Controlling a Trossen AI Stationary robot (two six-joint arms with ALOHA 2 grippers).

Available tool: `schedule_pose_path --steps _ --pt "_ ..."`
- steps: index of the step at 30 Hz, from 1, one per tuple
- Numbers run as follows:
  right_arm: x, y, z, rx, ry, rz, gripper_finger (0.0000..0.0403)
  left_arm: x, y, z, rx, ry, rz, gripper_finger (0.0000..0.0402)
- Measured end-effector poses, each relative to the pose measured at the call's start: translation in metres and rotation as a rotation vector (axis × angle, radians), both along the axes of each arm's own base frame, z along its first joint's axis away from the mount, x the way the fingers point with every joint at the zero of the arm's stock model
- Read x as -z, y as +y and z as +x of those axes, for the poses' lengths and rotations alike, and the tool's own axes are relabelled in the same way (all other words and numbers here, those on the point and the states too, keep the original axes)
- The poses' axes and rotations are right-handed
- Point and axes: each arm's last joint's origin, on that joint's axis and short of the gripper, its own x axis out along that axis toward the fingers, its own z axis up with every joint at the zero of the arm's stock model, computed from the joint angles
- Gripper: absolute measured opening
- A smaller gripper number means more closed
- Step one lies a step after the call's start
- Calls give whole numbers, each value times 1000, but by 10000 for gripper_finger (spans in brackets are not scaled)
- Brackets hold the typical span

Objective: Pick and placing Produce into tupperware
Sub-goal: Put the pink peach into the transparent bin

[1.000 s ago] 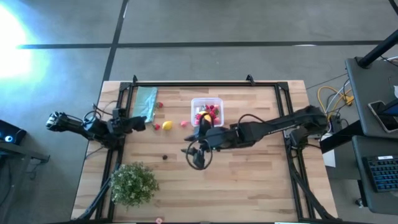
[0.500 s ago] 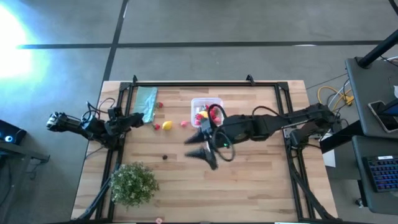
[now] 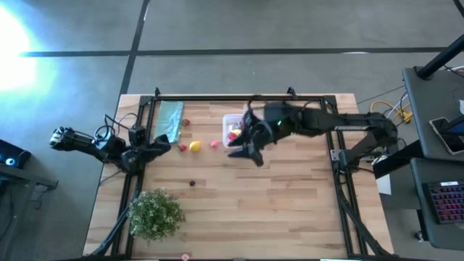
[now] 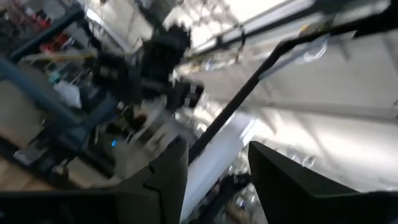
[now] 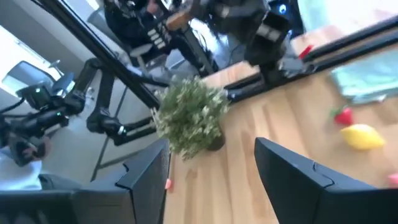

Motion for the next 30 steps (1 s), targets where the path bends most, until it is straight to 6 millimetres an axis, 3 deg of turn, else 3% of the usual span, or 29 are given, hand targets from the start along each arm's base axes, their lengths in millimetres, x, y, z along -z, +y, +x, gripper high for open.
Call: schedule_pose_path --steps 7,12,15,21,30 --pt "-32 -15 -51 8 -133 -64 228 -23 -7 19 53 175 95 155" --pt "-29 -14 -86 14 -166 -69 228 -30 -11 29 105 198 92 155" --pt "-17 -13 -101 22 -231 -66 228 -28 -14 37 144 243 52 155" --pt "26 -12 -122 28 -434 -69 228 -23 -20 56 234 340 14 155" --pt "87 -11 -146 23 -552 -128 228 -52 -26 76 368 337 31 155"
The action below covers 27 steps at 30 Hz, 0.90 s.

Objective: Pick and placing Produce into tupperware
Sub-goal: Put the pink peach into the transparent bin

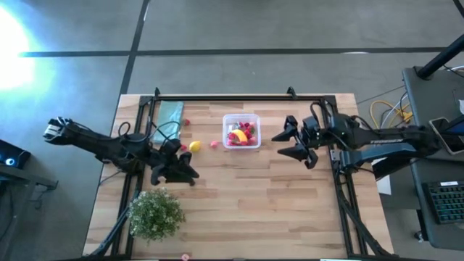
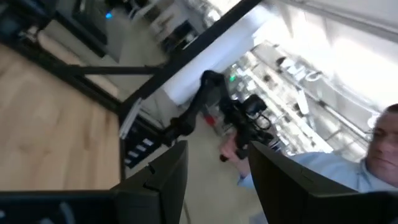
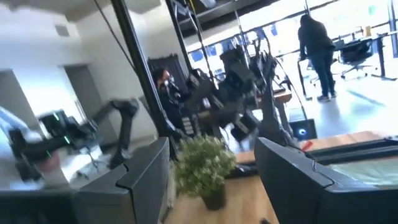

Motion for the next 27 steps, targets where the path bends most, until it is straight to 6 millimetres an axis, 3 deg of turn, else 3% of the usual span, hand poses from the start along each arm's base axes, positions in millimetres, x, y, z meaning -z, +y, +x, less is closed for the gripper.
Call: schedule_pose_path --steps 8,16,27 --pt "24 -2 -31 36 -29 -88 228 -9 -5 22 32 331 84 155" --pt "45 0 -72 34 6 -44 228 -25 -11 40 102 338 107 155" --pt "57 2 -114 32 -49 -26 228 -13 -14 47 131 523 193 155"
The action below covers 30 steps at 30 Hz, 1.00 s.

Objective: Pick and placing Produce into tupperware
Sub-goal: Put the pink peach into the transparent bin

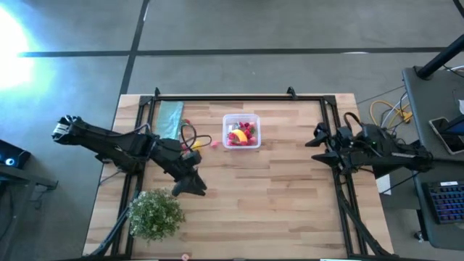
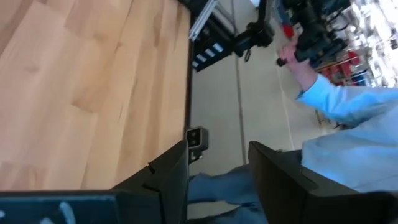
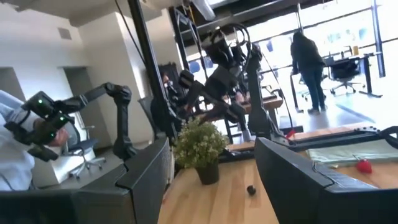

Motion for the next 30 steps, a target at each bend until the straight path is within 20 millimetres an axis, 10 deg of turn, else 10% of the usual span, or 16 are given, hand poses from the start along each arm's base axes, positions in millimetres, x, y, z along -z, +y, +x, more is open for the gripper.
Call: schedule_pose_path --steps 11,30 --pt "30 0 3 0 93 6 228 35 -30 23 199 142 49 155" --pt "45 -1 8 3 139 -9 228 5 -58 29 304 330 420 155"
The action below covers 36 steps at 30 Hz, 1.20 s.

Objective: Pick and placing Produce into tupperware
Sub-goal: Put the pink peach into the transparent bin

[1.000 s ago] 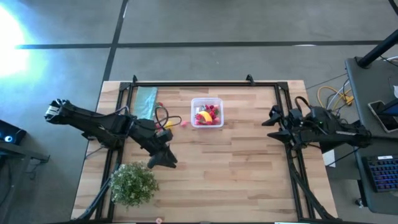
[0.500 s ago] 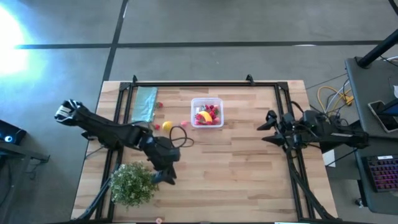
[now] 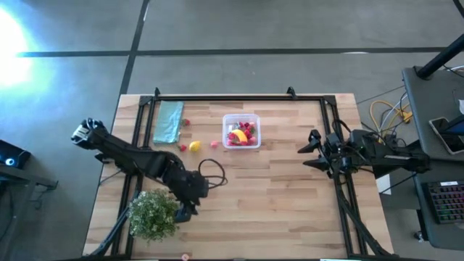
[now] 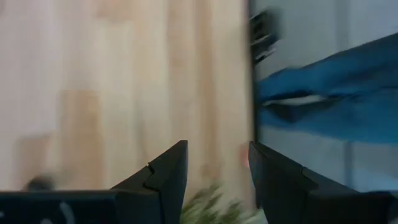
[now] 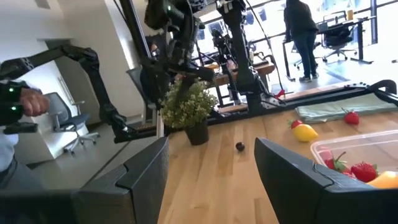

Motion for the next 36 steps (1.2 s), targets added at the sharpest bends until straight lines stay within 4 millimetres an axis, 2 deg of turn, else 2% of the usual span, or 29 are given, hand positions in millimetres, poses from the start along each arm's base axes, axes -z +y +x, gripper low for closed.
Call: schedule_pose_path --steps 4,9,12,17,21,26,28,31,34,36 --pt "0 0 0 0 2 -8 228 7 1 -6 -7 40 118 155" --pt "-1 0 0 0 1 -1 228 0 2 -7 46 -65 214 155" --pt "-2 0 0 0 0 -1 228 -6 4 -7 47 -119 209 155" --pt "-2 0 0 0 0 -1 228 -11 3 -9 45 -108 117 155" --pt "-2 0 0 0 0 -1 228 -12 -1 0 -42 -154 37 155" --pt "-2 0 0 0 1 -1 228 -15 -6 25 -63 -350 13 155" --pt "-2 0 0 0 1 0 228 -15 -8 32 -153 -327 -36 155" --pt "-2 0 0 0 2 0 228 -11 -16 42 -246 -198 -104 155" --pt "-2 0 0 0 5 0 228 -11 -40 46 -172 -76 -116 149" --pt "-2 0 0 0 5 0 228 -13 -58 49 -64 -15 -114 142"
